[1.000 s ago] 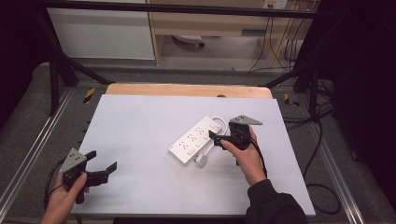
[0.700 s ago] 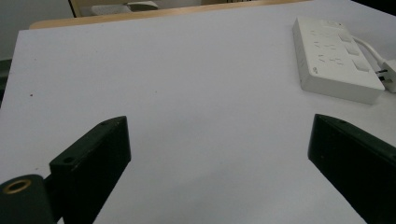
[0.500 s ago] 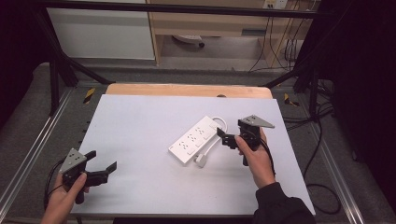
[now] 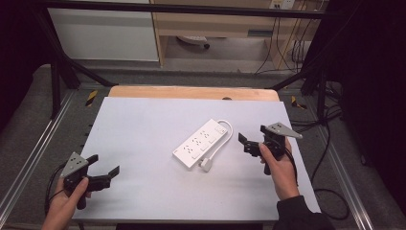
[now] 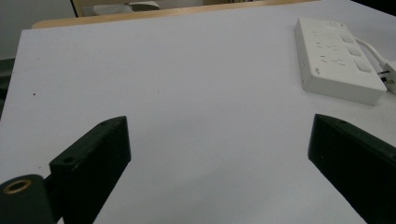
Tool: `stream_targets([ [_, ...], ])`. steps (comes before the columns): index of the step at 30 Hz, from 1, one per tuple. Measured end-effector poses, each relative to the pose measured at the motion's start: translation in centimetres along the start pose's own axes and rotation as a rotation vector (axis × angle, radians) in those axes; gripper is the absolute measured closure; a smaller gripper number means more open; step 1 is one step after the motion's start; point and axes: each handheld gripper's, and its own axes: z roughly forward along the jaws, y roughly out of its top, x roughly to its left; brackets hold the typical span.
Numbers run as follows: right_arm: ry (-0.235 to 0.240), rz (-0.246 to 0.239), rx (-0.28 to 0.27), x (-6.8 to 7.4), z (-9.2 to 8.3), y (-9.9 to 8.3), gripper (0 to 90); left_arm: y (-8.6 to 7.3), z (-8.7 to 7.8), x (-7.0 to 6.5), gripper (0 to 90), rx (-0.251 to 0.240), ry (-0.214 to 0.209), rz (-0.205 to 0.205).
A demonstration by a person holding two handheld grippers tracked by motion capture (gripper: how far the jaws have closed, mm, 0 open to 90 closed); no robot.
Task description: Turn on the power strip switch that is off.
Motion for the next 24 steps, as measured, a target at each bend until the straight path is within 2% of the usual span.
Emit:
stream_targets([
  [10,-0.018,-0.003,0.015,-1.4,-2.0,-1.6,4.8,0.0,0.0,0.0,5.9,-0.002,0.0,-0.005],
  [24,-0.06,0.042,0.043,-3.6,-4.2,-5.5,4.9,0.0,0.0,0.0,5.9,-0.003,-0.002,-0.003],
])
